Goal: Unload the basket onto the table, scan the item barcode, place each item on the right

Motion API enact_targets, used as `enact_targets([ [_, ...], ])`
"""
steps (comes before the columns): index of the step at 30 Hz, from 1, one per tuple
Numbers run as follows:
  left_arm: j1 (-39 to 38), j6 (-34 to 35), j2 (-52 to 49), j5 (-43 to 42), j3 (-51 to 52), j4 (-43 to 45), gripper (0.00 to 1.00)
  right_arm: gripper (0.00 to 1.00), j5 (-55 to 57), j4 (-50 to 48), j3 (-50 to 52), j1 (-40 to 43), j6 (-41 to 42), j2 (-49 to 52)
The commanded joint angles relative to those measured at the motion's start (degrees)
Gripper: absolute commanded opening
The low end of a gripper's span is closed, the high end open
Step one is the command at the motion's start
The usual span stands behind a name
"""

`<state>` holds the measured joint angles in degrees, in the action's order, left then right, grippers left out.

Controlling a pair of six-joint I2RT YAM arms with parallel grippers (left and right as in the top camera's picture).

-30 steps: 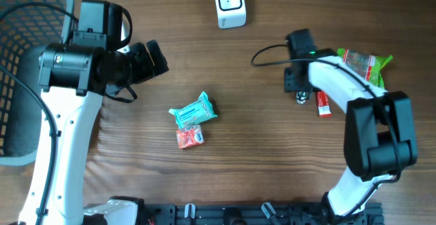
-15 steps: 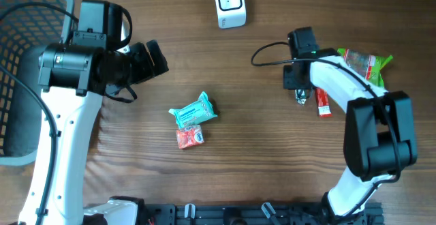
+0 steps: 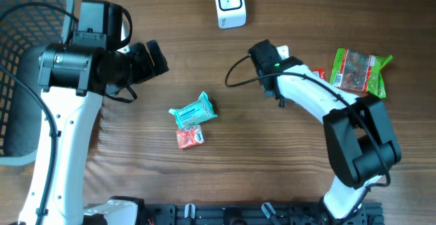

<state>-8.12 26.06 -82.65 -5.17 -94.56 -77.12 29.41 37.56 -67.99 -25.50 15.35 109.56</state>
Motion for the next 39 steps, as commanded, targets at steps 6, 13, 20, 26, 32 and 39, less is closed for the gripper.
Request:
enact_targets([
  [6,0.37,0.04,-0.02,0.57,-0.33,-0.02,1.0,0.19,-2.23,-0.72,2.03,-4.33,5.97,0.94],
  [13,0.37,0.04,-0.02,0.57,-0.33,-0.02,1.0,0.22,-6.62,-0.96,2.62,-8.15,7.19,0.9],
  [20,0.37,0.04,-0.02,0.55,-0.33,-0.02,1.0,0.35,-20.11,0.5,-1.11,-5.9,-0.87,-2.47],
  [26,0.37,0.04,-0.02,0.57,-0.33,-0.02,1.0,0.68,-23.63,3.69,-1.84,0.52,-2.95,-7.06],
  [32,0.37,0.04,-0.02,0.57,-0.33,-0.02,1.0,0.69,-29.46,4.68,-0.17,5.99,-4.9,-6.58],
  [39,0.37,0.04,-0.02,0.55,-0.33,-0.02,1.0,0.65,-29.46,-1.29,6.97,6.78,-4.83,-6.47],
])
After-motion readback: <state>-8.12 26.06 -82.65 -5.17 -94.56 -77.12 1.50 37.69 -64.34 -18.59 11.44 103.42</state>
